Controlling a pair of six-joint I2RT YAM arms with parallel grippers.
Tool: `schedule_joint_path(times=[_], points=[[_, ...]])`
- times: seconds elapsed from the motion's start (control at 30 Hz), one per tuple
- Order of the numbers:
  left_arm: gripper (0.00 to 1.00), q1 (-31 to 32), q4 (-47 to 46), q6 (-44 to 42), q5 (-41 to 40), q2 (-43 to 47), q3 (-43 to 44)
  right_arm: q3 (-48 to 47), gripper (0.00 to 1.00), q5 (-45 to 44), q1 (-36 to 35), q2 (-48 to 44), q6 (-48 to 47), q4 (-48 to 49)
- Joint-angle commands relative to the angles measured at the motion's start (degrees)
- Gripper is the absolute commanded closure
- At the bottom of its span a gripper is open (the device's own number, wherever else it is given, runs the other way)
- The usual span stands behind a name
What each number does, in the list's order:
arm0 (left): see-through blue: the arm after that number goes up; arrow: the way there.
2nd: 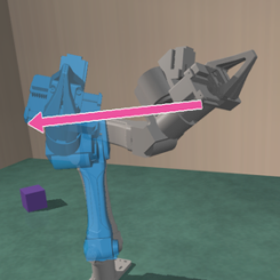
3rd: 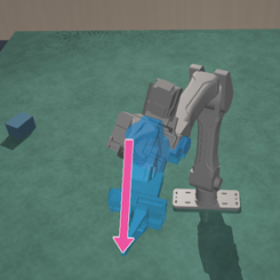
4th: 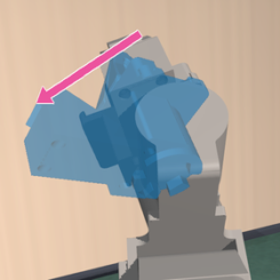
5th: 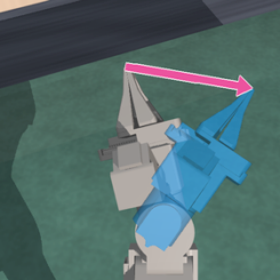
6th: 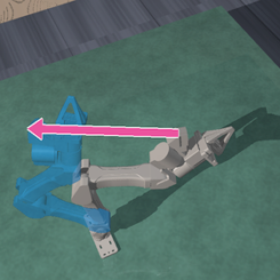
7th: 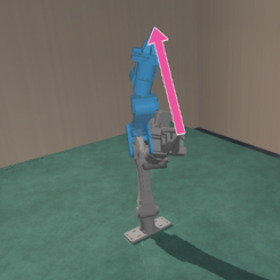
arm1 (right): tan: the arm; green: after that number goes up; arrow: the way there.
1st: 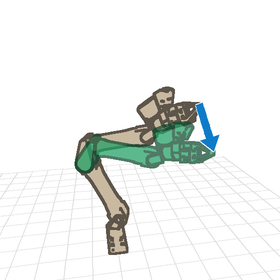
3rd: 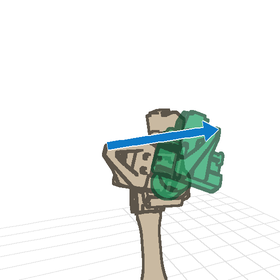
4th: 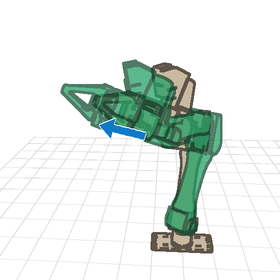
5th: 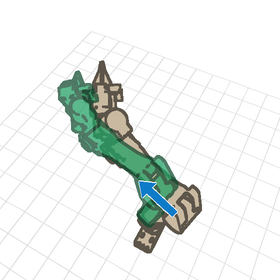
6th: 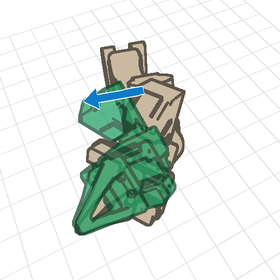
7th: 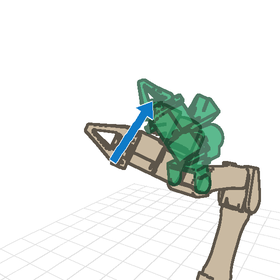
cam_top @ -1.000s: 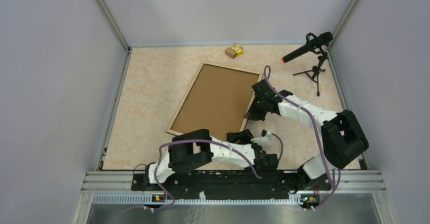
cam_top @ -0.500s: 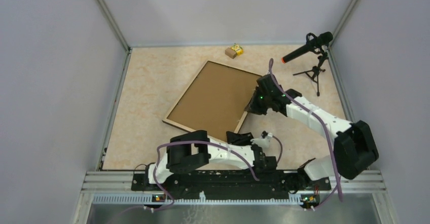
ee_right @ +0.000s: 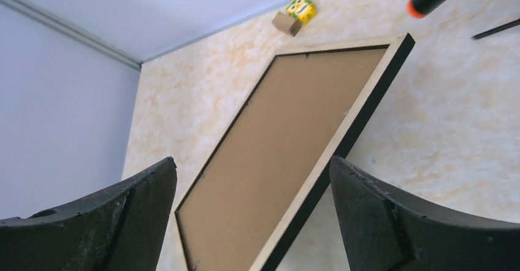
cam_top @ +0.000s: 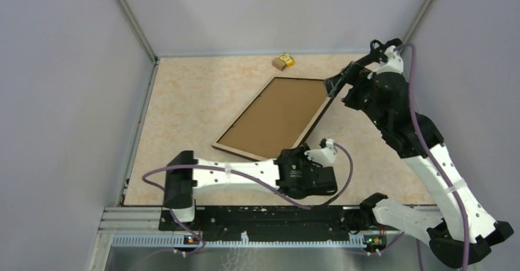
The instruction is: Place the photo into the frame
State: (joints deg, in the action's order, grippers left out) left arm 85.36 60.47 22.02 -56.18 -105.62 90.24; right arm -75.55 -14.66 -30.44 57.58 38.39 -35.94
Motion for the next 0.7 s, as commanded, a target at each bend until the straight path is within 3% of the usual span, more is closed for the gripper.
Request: schedule_joint_path(times=[0.0,0.17,0.4,0.57,0.67], points=[[1.0,0.6,-12.5,-12.4,12.5,12.6,3.5,-2.1,0.07,-8.5,0.6,-4.5,-3.7,-5.3],[1.0,0.1,-18.8,-17.7,22.8,21.2,4.3,-5.5,0.05,-9.0,0.6,-7.9,-5.3,-5.9],[1.0,-4.0,-19.4,-15.8,29.7,27.4,4.7,-7.5,0.03,-10.5,0.5,-11.2,-6.3,-6.2],[1.0,-24.1,-25.8,-8.0,50.2,35.9,-4.3,-5.2,0.02,-10.9,0.6,-12.1,-5.8,-6.2],[1.0,-33.5,-26.6,-4.5,55.7,38.8,-7.3,-4.8,0.02,-10.2,0.6,-11.7,-5.6,-6.2]])
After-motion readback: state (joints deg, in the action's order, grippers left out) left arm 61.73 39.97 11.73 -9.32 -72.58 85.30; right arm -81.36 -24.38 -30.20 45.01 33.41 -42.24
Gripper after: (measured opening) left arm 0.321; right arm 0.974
